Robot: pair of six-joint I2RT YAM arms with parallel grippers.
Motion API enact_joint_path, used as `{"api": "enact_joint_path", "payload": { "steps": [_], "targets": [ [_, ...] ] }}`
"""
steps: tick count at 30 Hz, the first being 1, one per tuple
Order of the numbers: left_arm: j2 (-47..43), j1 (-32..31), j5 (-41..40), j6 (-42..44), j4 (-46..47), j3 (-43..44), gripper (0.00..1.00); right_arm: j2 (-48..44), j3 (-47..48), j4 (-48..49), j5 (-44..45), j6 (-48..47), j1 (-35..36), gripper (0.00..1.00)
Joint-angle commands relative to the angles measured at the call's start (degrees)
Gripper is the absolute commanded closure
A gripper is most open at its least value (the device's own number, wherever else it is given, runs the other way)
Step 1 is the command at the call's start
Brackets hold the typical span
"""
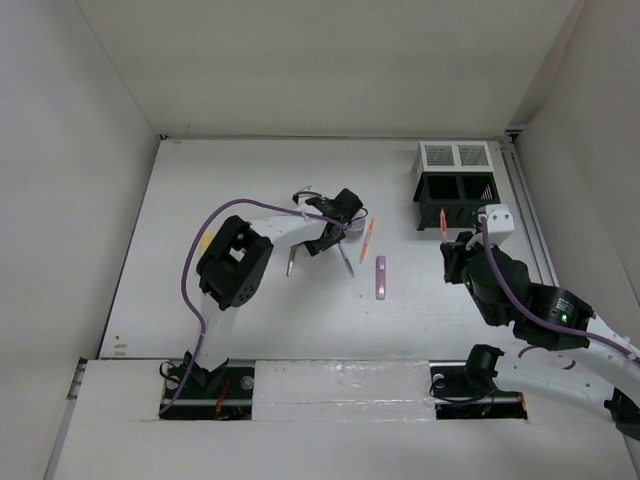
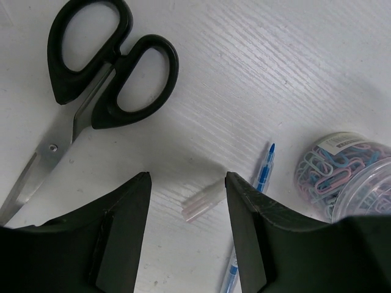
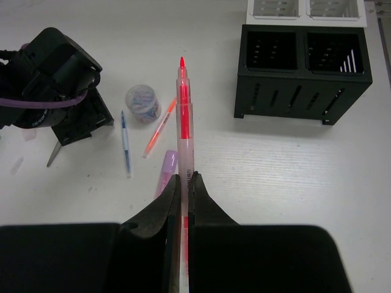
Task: Sort the stationery into containers
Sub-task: Close the pen cap on the pen.
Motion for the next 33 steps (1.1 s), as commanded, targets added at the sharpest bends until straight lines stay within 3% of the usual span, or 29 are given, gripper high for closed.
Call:
{"api": "enact_joint_path", "payload": {
  "steps": [1, 9, 14, 22, 25, 33],
  "targets": [
    [0.7, 0.6, -0.1, 0.8, -0.4, 0.6, 0.52, -0.6, -0.3, 3.0, -0.2, -0.7, 0.2, 1.00],
    [0.7, 0.1, 0.4, 2.4, 1.3, -0.5, 0.52, -0.6, -1.4, 3.6, -0.2, -0.7, 0.2, 1.00],
    [-0.6, -1.1, -2.3, 2.4, 0.7, 0.1, 0.47, -0.1, -1.4, 3.6, -0.7, -0.7, 0.2, 1.00],
    [-2.6, -3.5, -6.0, 10.4, -0.2, 2.1, 0.46, 0.5, -1.4, 3.6, -0.7, -0.2, 0.2, 1.00],
    [-5.1, -3.5, -7.3, 10.4, -0.2, -0.8, 0.46, 0.5, -1.4, 3.6, -0.7, -0.2, 0.2, 1.00],
    [-12.1, -3.5, -4.9, 23.5, 12.9, -9.5, 0.46, 2.8, -0.8, 4.6, -1.8, -0.2, 0.2, 1.00]
  ]
}}
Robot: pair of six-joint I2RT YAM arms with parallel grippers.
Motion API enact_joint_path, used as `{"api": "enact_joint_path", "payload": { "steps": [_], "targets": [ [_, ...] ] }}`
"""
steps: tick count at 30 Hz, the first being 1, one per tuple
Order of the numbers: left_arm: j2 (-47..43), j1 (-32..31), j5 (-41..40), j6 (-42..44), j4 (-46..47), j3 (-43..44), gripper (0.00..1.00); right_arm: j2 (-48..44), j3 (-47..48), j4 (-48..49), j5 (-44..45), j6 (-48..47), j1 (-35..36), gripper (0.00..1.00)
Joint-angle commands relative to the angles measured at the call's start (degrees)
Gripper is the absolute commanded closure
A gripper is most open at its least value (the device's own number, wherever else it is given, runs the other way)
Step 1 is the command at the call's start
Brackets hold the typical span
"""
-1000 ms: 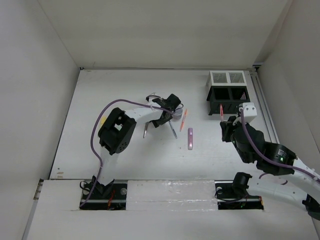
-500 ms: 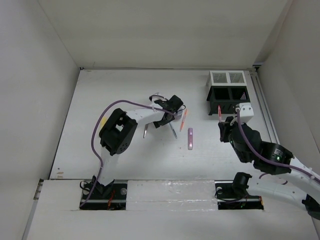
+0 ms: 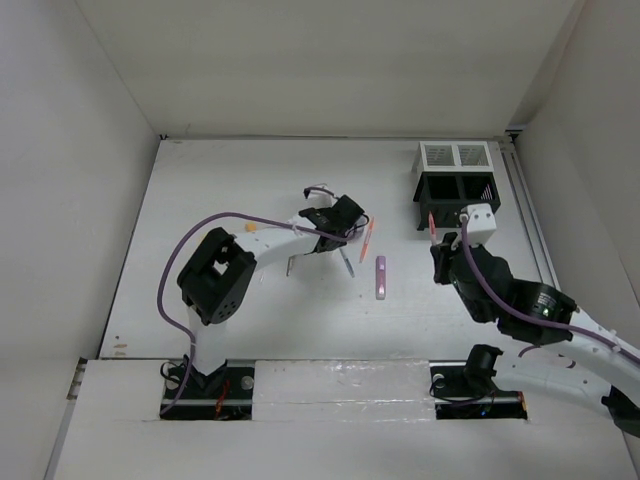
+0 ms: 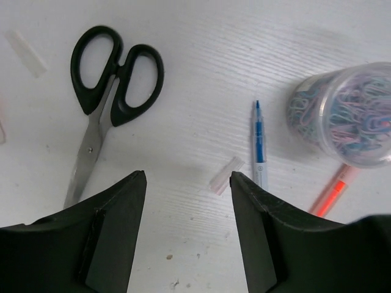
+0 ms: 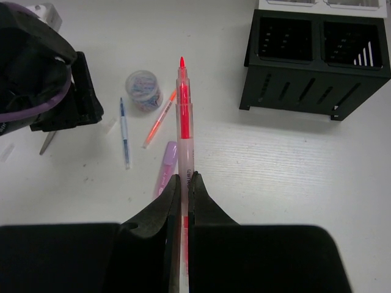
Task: Sort the stationery into containers
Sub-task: Close the pen cap on the pen.
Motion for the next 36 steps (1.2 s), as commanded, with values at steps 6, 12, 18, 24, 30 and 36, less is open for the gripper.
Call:
{"api": "enact_joint_path", "payload": {
  "steps": [6, 12, 18, 24, 30, 36],
  "targets": [
    [-4.9, 0.0, 7.3, 20.0, 13.7, -3.4, 0.47, 1.6, 1.3, 3.9, -1.5, -0.2, 0.2, 1.00],
    [-3.3, 0.0, 9.4, 22.6, 12.2, -1.0, 0.49, 2.6, 1.8, 3.9, -2.1, -0.2, 0.2, 1.00],
    [-3.8, 0.5, 10.5, 24.5, 11.6, -2.2, 0.52, 2.6, 1.8, 3.9, -2.1, -0.2, 0.2, 1.00],
    [-2.6, 2.3, 12.0, 25.1, 12.7, -4.0, 0.54, 2.6, 1.8, 3.9, -2.1, -0.2, 0.2, 1.00],
    [-1.0, 2.3, 14.1, 25.8, 13.9, -4.0, 0.55, 3.7, 2.3, 3.9, -2.6, -0.7, 0.2, 1.00],
    [0.9, 2.3, 14.1, 25.8, 13.9, -4.0, 0.55, 3.7, 2.3, 3.9, -2.6, -0.7, 0.2, 1.00]
  ]
}}
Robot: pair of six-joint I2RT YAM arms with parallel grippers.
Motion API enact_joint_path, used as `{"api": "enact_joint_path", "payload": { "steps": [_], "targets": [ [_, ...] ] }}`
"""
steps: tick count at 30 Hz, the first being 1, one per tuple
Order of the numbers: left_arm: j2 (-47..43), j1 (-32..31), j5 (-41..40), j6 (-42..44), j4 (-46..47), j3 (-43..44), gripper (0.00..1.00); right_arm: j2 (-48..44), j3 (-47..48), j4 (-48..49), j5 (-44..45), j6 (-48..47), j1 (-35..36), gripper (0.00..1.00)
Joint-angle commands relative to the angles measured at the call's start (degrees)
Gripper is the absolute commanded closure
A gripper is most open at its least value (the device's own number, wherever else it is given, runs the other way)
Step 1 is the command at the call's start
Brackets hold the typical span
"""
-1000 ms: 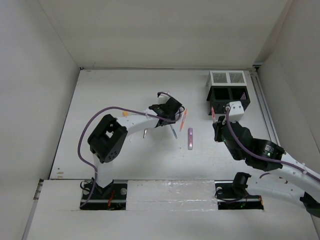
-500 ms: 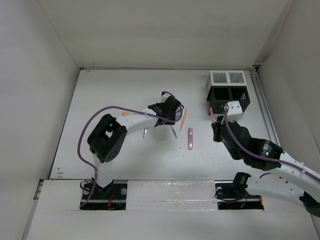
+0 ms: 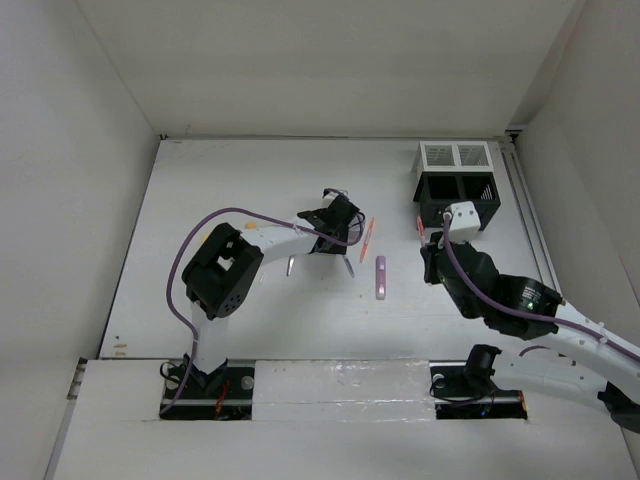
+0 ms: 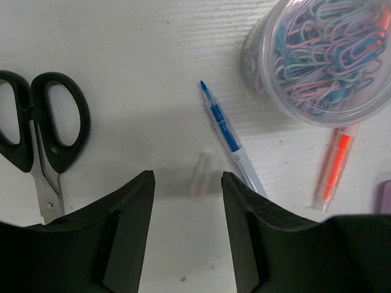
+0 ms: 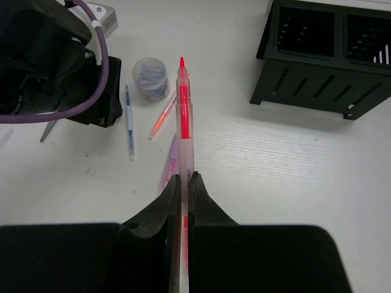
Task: Sort the stationery into containers
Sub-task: Close the pen cap on the pen.
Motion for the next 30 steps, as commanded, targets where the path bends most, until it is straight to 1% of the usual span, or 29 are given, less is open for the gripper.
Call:
{"api": "enact_joint_path", "payload": {
  "steps": [1, 3, 12, 13, 20, 28, 30],
  "targets": [
    [0.7, -0.1, 0.3, 0.8, 0.9, -0.5, 0.56, -0.3, 2.2, 2.7, -0.1, -0.6, 0.2, 1.00],
    [1.2, -0.1, 0.3, 0.8, 0.4, 0.0, 0.58, -0.3, 2.2, 2.7, -0.1, -0.6, 0.2, 1.00],
    [4.0, -0.1, 0.3, 0.8, -1.4, 1.8, 0.59, -0.3, 2.2, 2.7, -0.1, -0.6, 0.2, 1.00],
    [4.0, -0.1, -0.3, 0.8, -1.4, 1.8, 0.61, -0.3, 2.2, 2.7, -0.1, -0.6, 0.2, 1.00],
    [4.0, -0.1, -0.3, 0.8, -1.9, 1.8, 0.62, -0.9, 2.2, 2.7, -0.1, -0.6, 0.2, 1.00],
    [5.1, -0.1, 0.3, 0.3, -2.6, 1.3, 0.77, -0.9, 2.2, 2.7, -0.1, -0.6, 0.2, 1.00],
    [5.1, -0.1, 0.9, 0.3, -2.6, 0.6, 0.84, -0.9, 2.2, 2.7, -0.1, -0.6, 0.2, 1.00]
  ]
}}
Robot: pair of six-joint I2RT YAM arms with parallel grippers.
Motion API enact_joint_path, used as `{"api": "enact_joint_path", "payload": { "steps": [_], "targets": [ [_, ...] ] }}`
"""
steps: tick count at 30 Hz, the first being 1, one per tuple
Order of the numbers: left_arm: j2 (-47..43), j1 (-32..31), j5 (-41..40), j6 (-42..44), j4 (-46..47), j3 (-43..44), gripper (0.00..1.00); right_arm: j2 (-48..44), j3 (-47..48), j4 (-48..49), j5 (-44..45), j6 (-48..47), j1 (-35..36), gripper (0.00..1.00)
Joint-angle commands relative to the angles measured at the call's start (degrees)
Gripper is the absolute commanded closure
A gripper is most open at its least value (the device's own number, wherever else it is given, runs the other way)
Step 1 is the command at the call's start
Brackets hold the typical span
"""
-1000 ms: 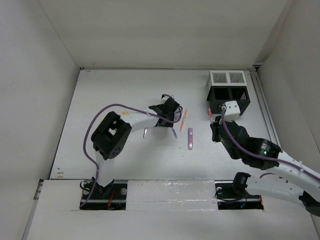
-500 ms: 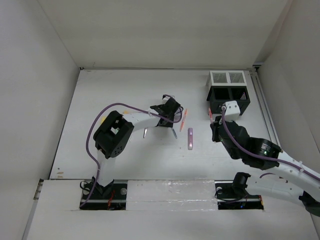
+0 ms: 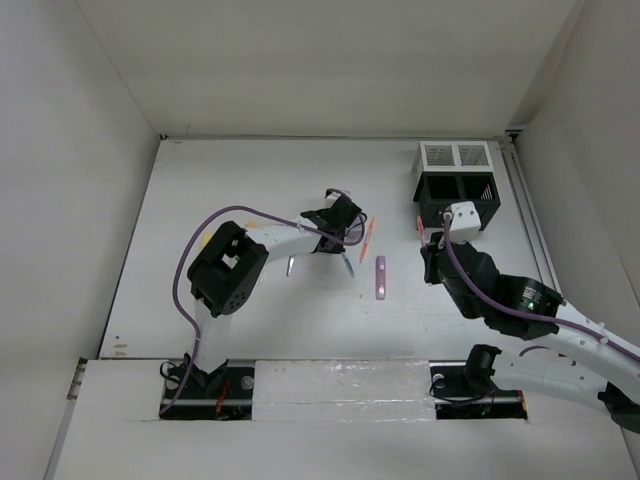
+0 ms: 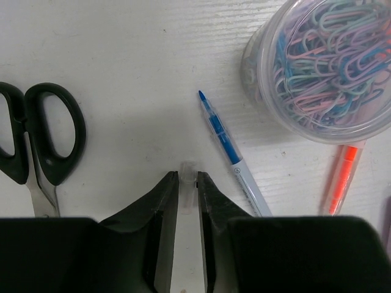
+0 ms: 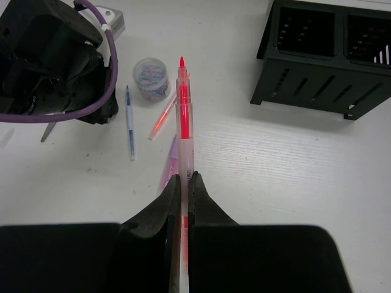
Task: Sort the stationery into containers
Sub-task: Close the pen cap on the pen.
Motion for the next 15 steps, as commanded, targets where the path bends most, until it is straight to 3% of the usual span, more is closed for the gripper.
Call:
{"api": "enact_joint_path", "payload": {
  "steps": [1, 3, 10, 15],
  "targets": [
    [2.2, 0.1, 1.5, -0.3, -2.7, -0.8, 0.87, -0.7, 2.2, 2.7, 0.1, -0.5, 0.2, 1.00],
    [2.8, 0.1, 2.1, -0.3, -2.7, -0.8, 0.99, -0.7, 2.2, 2.7, 0.1, -0.5, 0.2, 1.00],
    [2.8, 0.1, 3.4, -0.3, -1.6, -2.9, 1.00, -0.7, 1.7, 3.3, 0.1, -0.5, 0.2, 1.00],
    [-1.5, 0.1, 1.6, -4.7, -3.7, -3.5, 1.00, -0.7, -0.5, 9.2, -2.8, -3.7, 0.2, 1.00]
  ]
}}
